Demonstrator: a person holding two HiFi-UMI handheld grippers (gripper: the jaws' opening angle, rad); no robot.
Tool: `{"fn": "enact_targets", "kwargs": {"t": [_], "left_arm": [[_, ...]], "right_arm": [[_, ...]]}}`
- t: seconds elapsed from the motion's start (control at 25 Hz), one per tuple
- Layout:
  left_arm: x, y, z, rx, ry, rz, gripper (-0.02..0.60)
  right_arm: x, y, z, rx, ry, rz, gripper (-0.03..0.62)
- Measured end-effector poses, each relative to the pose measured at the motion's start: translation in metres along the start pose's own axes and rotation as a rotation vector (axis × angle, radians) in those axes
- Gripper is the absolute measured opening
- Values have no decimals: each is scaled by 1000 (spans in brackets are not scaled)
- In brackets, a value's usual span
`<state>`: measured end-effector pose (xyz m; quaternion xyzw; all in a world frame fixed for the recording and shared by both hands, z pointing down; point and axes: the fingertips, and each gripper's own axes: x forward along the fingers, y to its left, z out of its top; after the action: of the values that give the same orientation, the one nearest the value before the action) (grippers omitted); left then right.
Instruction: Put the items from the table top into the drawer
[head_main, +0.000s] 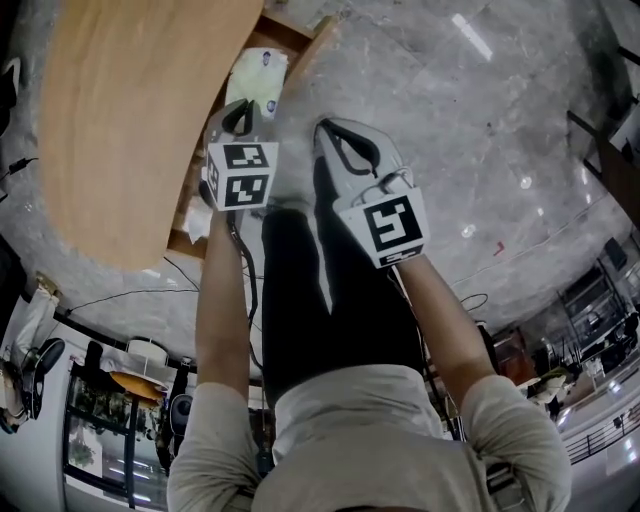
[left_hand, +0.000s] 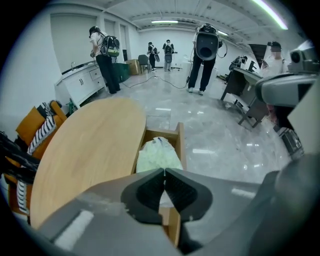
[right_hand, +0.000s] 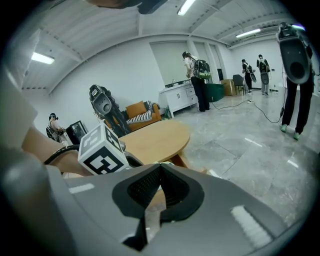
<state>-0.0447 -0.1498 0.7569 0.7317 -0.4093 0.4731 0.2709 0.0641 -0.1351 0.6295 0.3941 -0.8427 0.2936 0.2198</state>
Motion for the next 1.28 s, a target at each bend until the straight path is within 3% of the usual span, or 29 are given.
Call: {"fn": "enact_targets", "kwargs": {"t": [0.12, 0.24, 0.36, 0.72, 0.96, 1.28], "left_arm": [[9, 4, 4, 24, 6, 33, 21], [19, 9, 10, 107, 11, 76, 21], [33, 12, 10, 146, 33, 72, 21], [54, 1, 13, 41, 31, 15, 21], [59, 2, 21, -109, 29, -45, 23], [40, -3, 38, -129, -9, -100, 112]], "right_arm": [[0, -7, 4, -13, -24, 5, 8], [1, -13, 1, -6, 1, 6, 8], [0, -18, 1, -15, 12, 7, 8], [3, -36, -2, 6, 26, -8, 8], [10, -39, 2, 6, 25, -10, 8], [14, -40, 4, 2, 17, -29, 8]]}}
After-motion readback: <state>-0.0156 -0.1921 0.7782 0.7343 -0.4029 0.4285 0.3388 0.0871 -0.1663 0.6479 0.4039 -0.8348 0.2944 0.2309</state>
